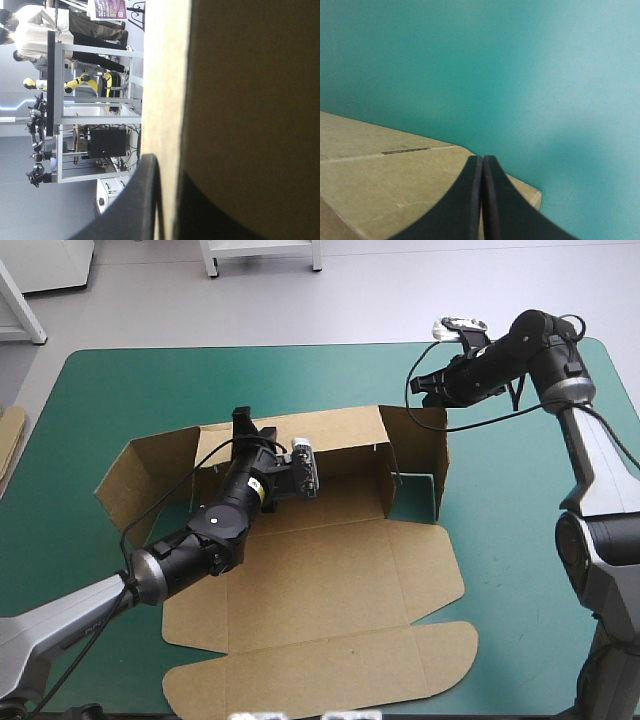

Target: Fold the box

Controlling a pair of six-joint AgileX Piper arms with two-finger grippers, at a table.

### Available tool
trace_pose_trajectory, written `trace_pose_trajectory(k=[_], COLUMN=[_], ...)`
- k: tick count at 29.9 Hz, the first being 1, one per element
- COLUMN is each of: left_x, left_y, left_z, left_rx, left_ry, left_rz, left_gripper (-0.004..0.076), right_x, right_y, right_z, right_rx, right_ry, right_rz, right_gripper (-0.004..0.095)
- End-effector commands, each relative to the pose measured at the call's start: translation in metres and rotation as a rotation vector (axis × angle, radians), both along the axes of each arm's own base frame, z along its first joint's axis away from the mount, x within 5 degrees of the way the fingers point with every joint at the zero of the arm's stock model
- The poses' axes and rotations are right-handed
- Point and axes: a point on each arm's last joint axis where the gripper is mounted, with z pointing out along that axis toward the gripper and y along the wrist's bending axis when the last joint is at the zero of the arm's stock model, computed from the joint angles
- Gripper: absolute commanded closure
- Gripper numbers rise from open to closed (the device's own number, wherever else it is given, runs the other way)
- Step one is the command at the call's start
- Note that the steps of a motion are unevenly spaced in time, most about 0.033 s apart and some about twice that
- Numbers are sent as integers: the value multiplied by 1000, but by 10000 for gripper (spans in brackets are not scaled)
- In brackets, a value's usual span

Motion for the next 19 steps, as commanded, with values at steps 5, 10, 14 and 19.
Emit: trace_pose_trajectory(k=[5,10,14,19], left_x=[-2,-2,-2,-2], left_y=[8,8,8,8], left_z=[-8,-8,-8,-8], left_rx=[-114,-119,-119,-119], left_ry=[91,92,92,92], left_rz=[111,112,112,112], left_gripper=[733,733,733,733], right_x=[-21,-24,-23,-23], right_y=[-15,-15,-14,-14], right_z=[8,3,5,4], right_rx=[126,202,192,217], right_ry=[6,-14,-72,-130], right_rz=[33,85,139,203], right_gripper=[921,921,921,921])
